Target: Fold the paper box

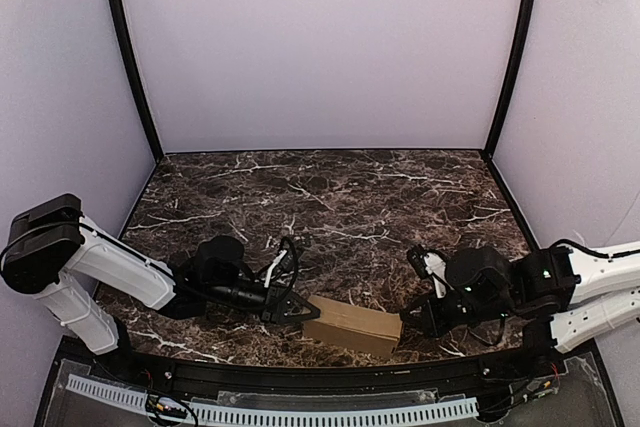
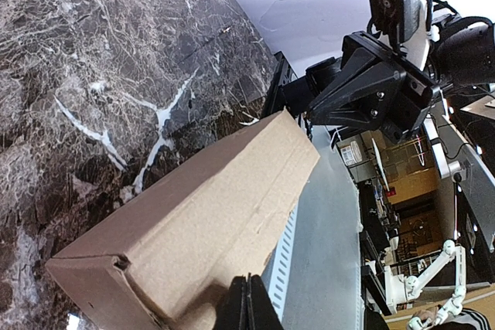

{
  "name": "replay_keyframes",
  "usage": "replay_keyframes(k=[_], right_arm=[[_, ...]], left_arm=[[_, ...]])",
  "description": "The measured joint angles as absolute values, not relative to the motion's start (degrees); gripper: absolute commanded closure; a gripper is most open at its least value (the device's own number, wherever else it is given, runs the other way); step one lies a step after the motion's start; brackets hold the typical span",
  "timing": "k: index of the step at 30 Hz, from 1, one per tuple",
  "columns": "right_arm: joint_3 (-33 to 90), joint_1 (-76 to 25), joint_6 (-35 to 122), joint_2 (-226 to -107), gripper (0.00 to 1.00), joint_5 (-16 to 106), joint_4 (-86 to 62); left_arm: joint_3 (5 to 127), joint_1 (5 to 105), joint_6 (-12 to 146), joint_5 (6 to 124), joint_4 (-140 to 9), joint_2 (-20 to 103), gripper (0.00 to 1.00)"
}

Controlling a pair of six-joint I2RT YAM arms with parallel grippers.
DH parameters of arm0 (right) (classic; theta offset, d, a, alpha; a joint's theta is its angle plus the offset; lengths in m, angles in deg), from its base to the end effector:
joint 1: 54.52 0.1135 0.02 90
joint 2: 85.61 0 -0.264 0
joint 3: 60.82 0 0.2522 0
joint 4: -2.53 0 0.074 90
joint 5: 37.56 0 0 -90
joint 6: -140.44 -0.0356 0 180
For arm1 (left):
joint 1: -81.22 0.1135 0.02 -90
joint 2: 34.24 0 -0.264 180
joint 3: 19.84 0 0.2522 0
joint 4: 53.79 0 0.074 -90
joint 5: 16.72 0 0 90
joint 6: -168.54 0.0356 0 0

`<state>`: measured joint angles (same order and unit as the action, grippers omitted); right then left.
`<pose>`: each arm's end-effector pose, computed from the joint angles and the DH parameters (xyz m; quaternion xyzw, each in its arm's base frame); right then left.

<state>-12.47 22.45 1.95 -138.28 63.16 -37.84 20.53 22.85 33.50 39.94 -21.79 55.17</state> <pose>0.0490 0.1825 0.2278 -0.1911 0.8994 0.3014 0.2523 0.1311 -0.2502 0.1566 0.2588 0.7453 -0.5899 0.1719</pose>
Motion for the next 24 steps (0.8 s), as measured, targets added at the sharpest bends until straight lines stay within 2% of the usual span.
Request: replay_keyframes(k=[24], right_arm=[[-9.28,23.82,0.34,-147.61,1.0,64.71,-39.28]], left_arm=[[20.47,22.85,33.53,40.9,-23.12,54.14,1.0]])
